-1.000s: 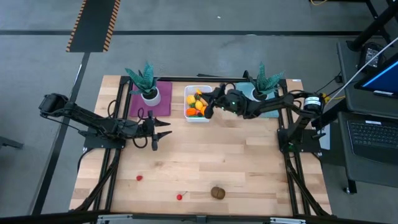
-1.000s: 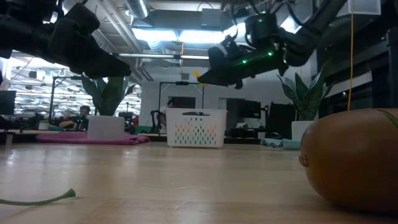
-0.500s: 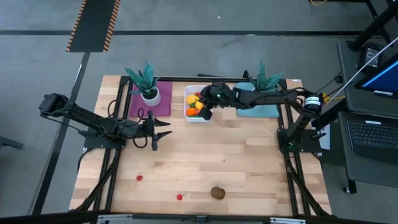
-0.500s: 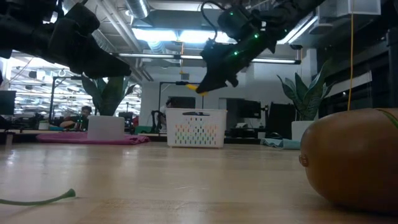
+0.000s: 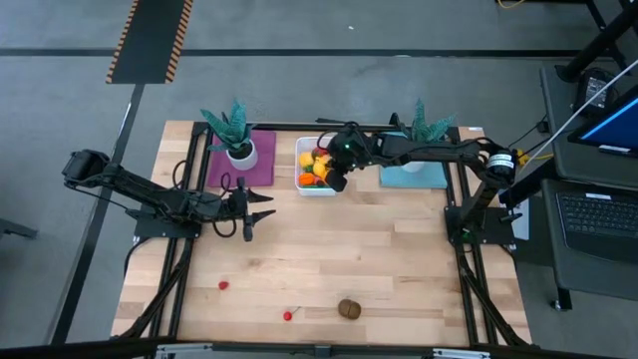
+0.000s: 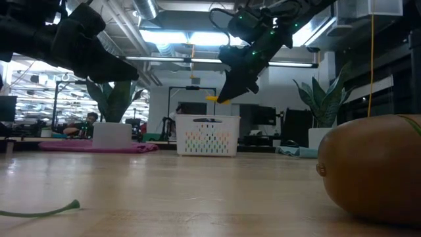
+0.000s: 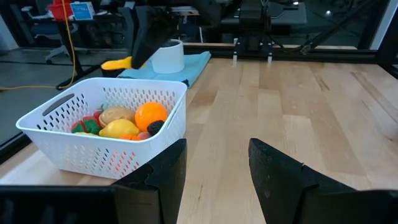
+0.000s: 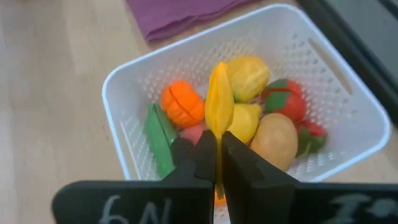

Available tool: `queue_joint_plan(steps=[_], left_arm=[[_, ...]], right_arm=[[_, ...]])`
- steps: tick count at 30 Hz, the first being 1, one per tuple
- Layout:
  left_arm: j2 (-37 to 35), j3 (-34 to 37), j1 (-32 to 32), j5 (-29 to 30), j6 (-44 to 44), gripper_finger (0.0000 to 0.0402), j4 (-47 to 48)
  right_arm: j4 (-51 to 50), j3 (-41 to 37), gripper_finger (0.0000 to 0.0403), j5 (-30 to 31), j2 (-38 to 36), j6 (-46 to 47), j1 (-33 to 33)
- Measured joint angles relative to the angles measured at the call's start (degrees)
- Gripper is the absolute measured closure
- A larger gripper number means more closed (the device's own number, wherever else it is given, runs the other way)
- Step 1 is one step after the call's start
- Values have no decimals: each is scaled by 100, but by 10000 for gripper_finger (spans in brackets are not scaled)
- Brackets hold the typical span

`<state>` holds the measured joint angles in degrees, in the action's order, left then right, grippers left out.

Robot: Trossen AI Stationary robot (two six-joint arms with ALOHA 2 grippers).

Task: Pick and placing Produce into tupperware
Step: Put the yellow zucchini into the white bin

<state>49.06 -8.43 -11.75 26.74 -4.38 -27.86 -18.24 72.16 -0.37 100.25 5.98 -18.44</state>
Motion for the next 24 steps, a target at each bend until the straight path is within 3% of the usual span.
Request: queue_joint_plan(steps=[15,24], left_arm=[[0,0,0,0,0,237,1],[2,0,-4,0,-2,237,29]], right_arm=[[267,0,391,-82,65,-221,-21],[983,-7,391,-87,788,-346,-54]])
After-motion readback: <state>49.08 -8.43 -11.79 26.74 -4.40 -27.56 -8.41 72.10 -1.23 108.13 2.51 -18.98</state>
